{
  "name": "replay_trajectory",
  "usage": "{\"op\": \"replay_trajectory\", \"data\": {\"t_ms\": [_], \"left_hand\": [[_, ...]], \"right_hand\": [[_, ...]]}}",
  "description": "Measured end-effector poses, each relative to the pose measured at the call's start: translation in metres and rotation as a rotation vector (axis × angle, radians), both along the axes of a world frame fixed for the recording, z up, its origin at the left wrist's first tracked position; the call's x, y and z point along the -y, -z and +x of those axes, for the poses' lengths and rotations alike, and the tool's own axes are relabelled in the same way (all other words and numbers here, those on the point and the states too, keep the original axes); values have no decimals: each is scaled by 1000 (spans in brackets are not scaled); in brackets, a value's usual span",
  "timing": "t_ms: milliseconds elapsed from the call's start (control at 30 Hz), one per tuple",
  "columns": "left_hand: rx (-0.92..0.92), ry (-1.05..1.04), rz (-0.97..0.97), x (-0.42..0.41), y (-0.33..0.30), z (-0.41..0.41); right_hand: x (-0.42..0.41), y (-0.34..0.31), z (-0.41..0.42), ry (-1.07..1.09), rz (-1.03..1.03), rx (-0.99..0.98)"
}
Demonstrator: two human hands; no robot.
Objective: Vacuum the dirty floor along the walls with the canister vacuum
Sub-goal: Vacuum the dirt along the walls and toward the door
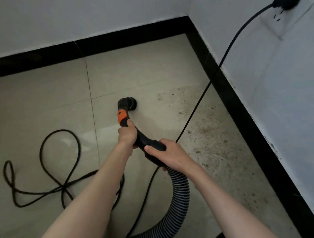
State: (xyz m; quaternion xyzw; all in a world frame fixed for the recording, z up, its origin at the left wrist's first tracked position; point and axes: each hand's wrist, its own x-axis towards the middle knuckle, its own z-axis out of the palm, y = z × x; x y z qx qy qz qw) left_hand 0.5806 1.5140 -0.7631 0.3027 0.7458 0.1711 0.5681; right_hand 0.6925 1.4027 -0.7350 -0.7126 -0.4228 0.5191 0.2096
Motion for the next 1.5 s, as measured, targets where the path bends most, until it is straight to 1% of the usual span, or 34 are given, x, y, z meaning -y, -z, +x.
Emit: {"op": "replay_trajectory", "data": {"t_ms": [133,267,433,667,733,833,933,1100,1233,1367,1500], "left_hand": [[-31,53,-22,28,-4,15],[-7,133,-38,44,-8,28],[20,193,-47,49,-10,42],[-27,211,-21,28,-10,41],[-49,192,13,9,-9,38],[-72,170,80,-28,-12,30],[-125,166,114,-62,-10,19],[-174,203,138,-99,-5,16],[-217,275,160,-117,-4,21],[-236,359,153,-116,-2,31],[-249,370,140,-96,7,30]], "right_hand": [[15,-2,5,-49,-25,99],[33,-6,9,-13,-47,161],[44,-13,14,102,-54,142],[27,-17,9,127,-42,134],[17,-19,6,179,-9,69],[3,-19,-2,293,-3,-182],[-9,-13,-12,347,-20,-267],[-36,5,-28,398,22,-236],[-54,15,-36,436,36,-221],[-59,17,-34,460,-4,-186],[-50,15,-23,383,-64,-203]]}}
